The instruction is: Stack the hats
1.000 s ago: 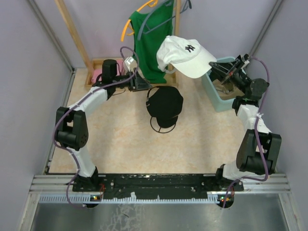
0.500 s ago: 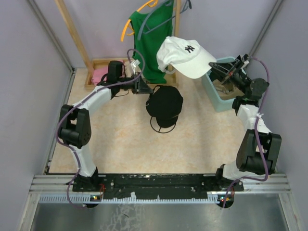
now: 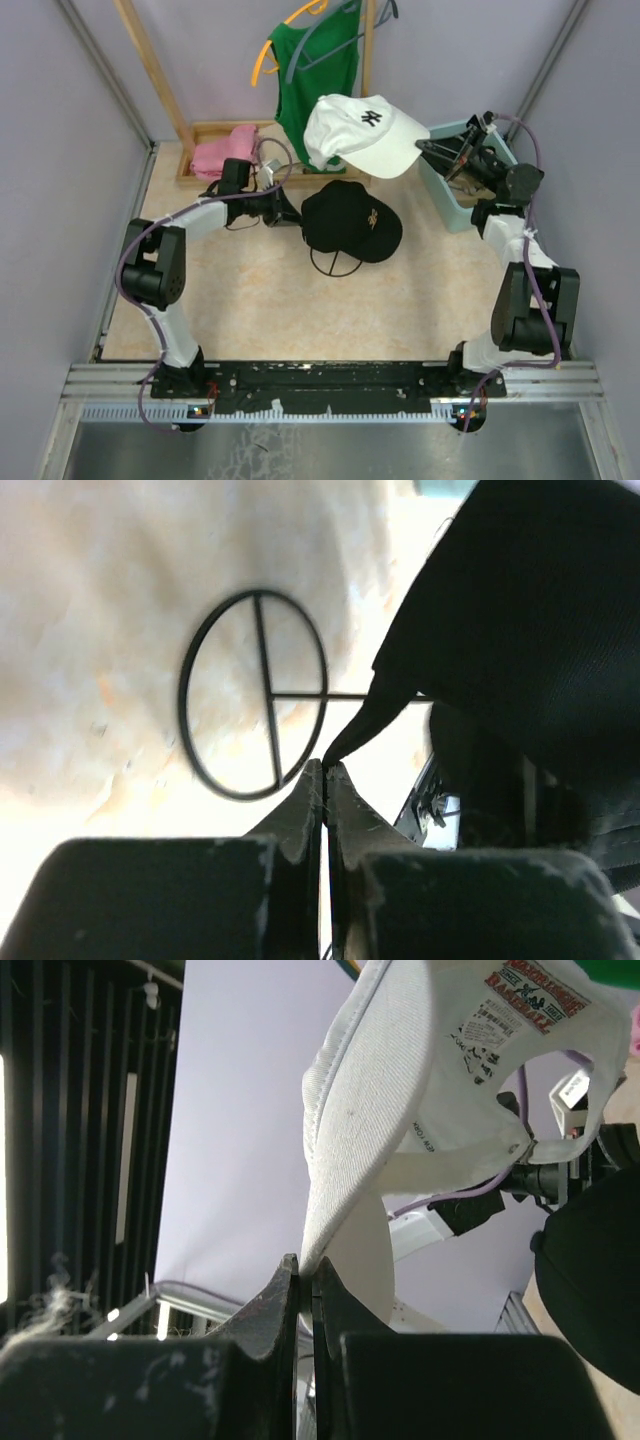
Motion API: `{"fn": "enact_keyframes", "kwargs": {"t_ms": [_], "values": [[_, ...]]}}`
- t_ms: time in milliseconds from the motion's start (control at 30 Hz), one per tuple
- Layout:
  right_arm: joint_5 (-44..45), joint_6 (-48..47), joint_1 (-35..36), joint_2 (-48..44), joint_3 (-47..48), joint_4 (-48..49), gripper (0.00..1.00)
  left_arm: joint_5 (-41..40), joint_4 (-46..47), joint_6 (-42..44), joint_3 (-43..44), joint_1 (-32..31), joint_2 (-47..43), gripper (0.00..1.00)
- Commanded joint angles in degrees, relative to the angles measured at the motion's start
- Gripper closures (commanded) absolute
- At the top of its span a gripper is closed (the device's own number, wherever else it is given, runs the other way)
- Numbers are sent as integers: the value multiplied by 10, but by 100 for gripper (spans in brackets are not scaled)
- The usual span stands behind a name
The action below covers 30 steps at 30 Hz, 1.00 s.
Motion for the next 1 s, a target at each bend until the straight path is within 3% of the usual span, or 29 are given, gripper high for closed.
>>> {"fn": "enact_keyframes", "kwargs": {"t_ms": [0,333,567,967], "values": [[2,69,21,42,6,153,100,-33,0,-9,-49,11,-53,100],[13,181,73,141,38,306,100,-32,21,-23,-27,18,-47,97],[20,195,96,141,16,331,100,-23,31,-28,-2,33,-23,96],[-2,172,99,78,-164,331,100,-19,75,-39,-29,45,0,97]]}}
